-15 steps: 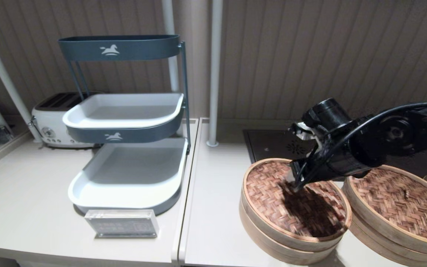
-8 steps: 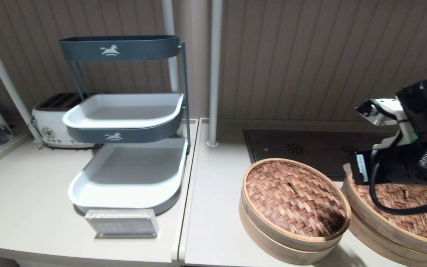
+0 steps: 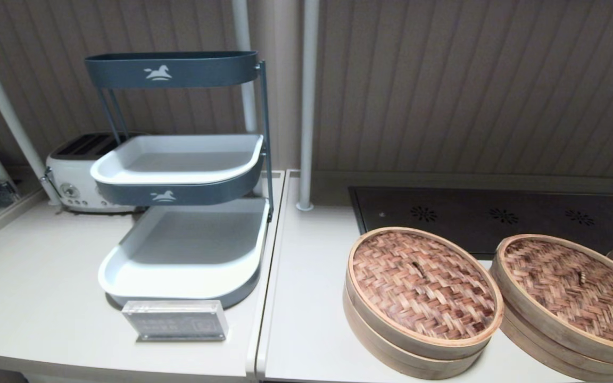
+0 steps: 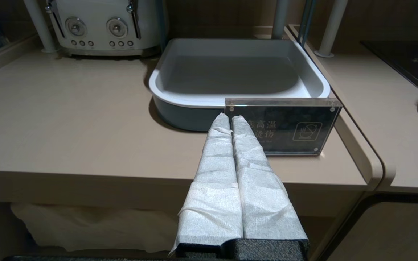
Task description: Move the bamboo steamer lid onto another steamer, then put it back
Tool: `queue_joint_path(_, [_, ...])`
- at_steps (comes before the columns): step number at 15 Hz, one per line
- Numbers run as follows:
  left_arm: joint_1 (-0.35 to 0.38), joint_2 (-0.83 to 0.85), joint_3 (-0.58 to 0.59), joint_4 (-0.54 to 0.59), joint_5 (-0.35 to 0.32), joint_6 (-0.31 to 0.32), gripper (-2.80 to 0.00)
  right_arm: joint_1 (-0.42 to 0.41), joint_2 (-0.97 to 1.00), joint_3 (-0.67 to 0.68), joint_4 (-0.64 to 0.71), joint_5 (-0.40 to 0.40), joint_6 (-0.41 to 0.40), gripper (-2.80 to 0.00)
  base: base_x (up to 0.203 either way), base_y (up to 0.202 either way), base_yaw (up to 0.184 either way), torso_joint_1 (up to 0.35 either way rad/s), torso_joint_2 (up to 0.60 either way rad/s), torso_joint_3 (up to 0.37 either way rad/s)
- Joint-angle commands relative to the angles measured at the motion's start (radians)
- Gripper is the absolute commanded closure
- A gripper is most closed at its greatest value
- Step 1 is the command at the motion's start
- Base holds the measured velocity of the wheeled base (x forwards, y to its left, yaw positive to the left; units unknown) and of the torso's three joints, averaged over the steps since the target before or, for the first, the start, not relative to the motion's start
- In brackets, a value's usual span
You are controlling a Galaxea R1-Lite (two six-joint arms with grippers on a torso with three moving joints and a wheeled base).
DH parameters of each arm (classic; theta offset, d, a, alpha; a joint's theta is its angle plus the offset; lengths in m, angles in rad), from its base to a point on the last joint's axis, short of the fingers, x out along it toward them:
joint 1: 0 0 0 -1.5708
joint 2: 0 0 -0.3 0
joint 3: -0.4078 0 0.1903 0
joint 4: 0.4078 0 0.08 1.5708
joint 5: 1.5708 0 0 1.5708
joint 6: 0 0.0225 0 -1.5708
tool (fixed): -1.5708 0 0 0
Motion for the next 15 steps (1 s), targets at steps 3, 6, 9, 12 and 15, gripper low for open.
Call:
queue_joint_path(3, [0.0,-0.002,0.028,-0.001,0.0,0.0,0.0,-0.088,-0.319,0.077,0.034,-0.048,-0.035,0.0,0.0,0.0,0.0,0.0,0.0,0.0])
queue_joint_path(6, [0.0,-0.002,0.028,-0.001,0.0,0.0,0.0,-0.275,-0.5,0.125,0.092,-0.012,-0.143,0.0,0.0,0.0,0.0,0.0,0.0,0.0])
queue_joint_path(9, [0.0,-0.002,0.028,-0.001,0.0,0.0,0.0,-0.347,-0.613,0.233,0.06,0.175,-0.2,0.0,0.0,0.0,0.0,0.0,0.0,0.0])
queue_joint_path(12, [0.0,-0.002,0.028,-0.001,0.0,0.0,0.0,-0.36,-0.605,0.359,-0.162,0.312,-0.232,0.0,0.0,0.0,0.0,0.0,0.0,0.0])
queue_joint_path(15, [0.0,-0.002,0.028,-0.001,0.0,0.0,0.0,-0.498,-0.603,0.399,-0.192,0.47,-0.262,0.0,0.0,0.0,0.0,0.0,0.0,0.0])
